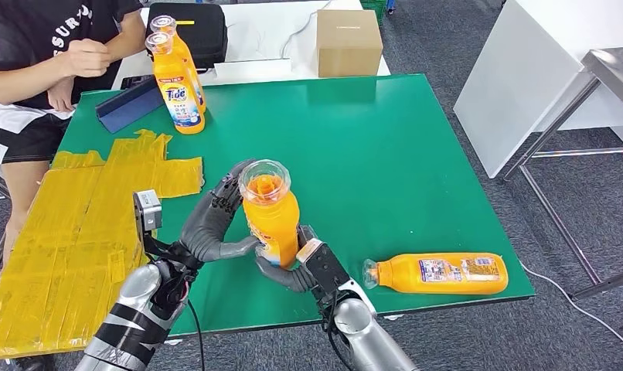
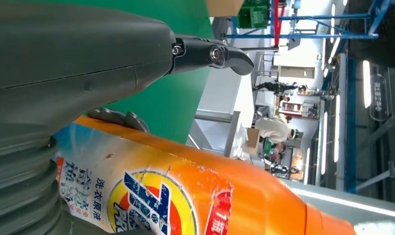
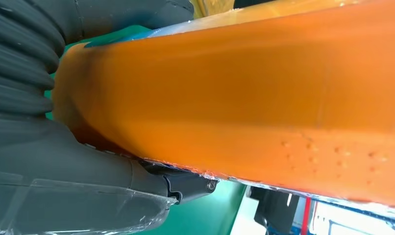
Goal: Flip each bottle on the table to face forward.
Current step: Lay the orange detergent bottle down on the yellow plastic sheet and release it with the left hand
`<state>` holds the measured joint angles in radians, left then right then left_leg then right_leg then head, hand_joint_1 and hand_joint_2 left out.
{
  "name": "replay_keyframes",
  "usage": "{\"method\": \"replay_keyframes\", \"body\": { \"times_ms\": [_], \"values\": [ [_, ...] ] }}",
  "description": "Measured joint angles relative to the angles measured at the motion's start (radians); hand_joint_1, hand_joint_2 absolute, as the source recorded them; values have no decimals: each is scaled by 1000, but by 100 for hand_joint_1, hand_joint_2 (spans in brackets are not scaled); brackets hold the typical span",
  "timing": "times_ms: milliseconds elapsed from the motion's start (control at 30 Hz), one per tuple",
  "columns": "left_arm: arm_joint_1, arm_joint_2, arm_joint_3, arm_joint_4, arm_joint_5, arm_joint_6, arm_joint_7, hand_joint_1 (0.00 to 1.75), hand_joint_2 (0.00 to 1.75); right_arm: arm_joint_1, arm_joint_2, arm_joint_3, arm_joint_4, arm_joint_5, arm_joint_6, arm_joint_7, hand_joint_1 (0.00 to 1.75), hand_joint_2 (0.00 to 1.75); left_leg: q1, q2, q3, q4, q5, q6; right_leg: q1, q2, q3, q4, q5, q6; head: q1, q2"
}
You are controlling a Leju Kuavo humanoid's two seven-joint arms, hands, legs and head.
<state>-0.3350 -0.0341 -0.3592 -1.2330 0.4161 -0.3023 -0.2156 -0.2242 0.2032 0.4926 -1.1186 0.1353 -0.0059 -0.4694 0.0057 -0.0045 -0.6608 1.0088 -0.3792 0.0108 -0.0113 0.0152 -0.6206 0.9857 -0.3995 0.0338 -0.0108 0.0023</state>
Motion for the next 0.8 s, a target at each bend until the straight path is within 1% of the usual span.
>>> {"method": "replay_keyframes", "body": {
  "times_ms": [67, 200, 233, 500, 633, 800],
  "values": [
    [-3, -3, -1, 11, 11, -1, 0, 0, 175, -3, 0, 7, 6, 3, -13, 0, 175, 175, 0, 0, 0, 0, 0, 0, 0, 0, 0, 0, 0, 0, 0, 0],
    [-5, -10, -4, 24, 29, 7, 0, 20, 175, -10, 0, 14, 19, 3, -26, 0, 175, 175, 0, 0, 0, 0, 0, 0, 0, 0, 0, 0, 0, 0, 0, 0],
    [-5, -12, -6, 27, 34, 11, -1, 21, 175, -12, 0, 16, 23, 2, -29, 0, 175, 175, 0, 0, 0, 0, 0, 0, 0, 0, 0, 0, 0, 0, 0, 0],
    [-6, -14, -19, 36, 41, 19, -3, 21, 175, -23, -1, 21, 46, 0, -36, 3, 175, 175, 0, 0, 0, 0, 0, 0, 0, 0, 0, 0, 0, 0, 0, 0],
    [-6, -14, -20, 37, 41, 20, -3, 2, 175, -26, -1, 23, 52, 0, -36, 3, 175, 175, 0, 0, 0, 0, 0, 0, 0, 0, 0, 0, 0, 0, 0, 0],
    [-7, -15, -30, 35, 18, 37, -25, 0, 175, -28, -1, 23, 63, -8, -59, 12, 175, 175, 0, 0, 0, 0, 0, 0, 0, 0, 0, 0, 0, 0, 0, 0]
  ]
}}
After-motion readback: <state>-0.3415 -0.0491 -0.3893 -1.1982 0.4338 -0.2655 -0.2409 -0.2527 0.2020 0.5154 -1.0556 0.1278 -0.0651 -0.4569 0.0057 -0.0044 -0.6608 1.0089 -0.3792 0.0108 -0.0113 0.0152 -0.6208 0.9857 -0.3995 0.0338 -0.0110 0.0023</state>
